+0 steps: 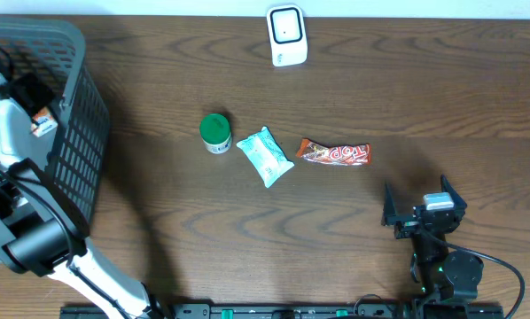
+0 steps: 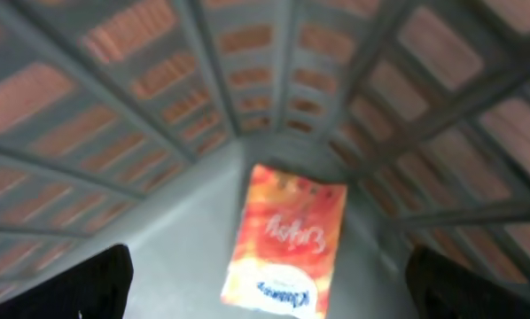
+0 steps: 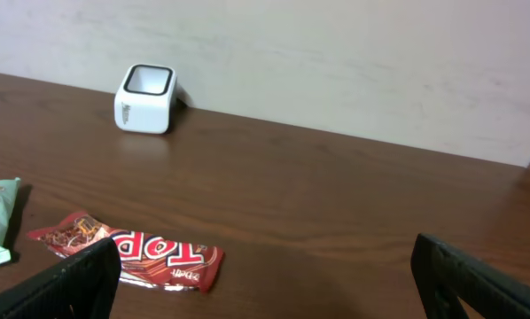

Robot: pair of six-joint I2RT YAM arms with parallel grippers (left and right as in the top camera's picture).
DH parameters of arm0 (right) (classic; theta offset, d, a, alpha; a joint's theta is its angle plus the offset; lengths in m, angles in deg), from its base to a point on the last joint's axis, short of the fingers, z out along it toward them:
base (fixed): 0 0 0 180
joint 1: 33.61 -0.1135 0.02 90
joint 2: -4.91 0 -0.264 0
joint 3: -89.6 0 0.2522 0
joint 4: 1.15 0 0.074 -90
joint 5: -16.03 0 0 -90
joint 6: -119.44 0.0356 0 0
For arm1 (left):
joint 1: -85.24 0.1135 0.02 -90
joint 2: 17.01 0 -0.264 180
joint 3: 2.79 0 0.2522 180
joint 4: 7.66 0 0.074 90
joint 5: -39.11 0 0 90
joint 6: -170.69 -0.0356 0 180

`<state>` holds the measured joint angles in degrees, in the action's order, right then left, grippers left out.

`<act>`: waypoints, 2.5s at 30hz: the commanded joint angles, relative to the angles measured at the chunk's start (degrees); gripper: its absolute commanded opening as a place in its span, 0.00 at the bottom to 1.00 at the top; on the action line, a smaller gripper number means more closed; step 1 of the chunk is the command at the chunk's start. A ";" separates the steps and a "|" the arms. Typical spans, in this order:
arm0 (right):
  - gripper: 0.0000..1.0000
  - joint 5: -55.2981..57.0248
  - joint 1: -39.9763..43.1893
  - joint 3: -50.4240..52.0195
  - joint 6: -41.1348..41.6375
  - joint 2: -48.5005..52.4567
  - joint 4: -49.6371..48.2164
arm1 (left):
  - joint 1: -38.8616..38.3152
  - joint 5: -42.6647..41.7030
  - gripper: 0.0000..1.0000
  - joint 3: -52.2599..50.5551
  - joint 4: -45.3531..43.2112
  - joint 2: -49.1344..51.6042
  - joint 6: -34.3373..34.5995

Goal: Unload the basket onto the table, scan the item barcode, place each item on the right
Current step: 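Reach the left gripper into the basket and grasp the orange Enjoy pack, then carry the orange pack to the table above the red bar, release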

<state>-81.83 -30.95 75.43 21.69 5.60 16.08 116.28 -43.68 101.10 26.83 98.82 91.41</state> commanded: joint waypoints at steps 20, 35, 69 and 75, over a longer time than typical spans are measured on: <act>0.99 0.09 -0.50 0.09 0.85 -0.31 0.20 | -1.25 0.98 0.98 -7.43 -13.77 6.86 0.39; 0.99 0.09 -0.50 0.09 0.85 -0.31 0.20 | -1.22 1.01 0.49 -7.41 -13.25 8.59 0.35; 0.99 0.07 -0.50 0.09 0.85 -0.31 0.20 | -22.01 -27.52 0.47 -7.41 16.13 -42.07 14.67; 0.99 0.09 -0.50 0.09 0.85 -0.31 0.20 | -42.05 -23.12 0.47 -7.41 16.04 -33.48 14.69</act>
<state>-81.80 -30.95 75.43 21.69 5.60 16.06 80.74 -68.73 93.58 42.99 61.95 105.31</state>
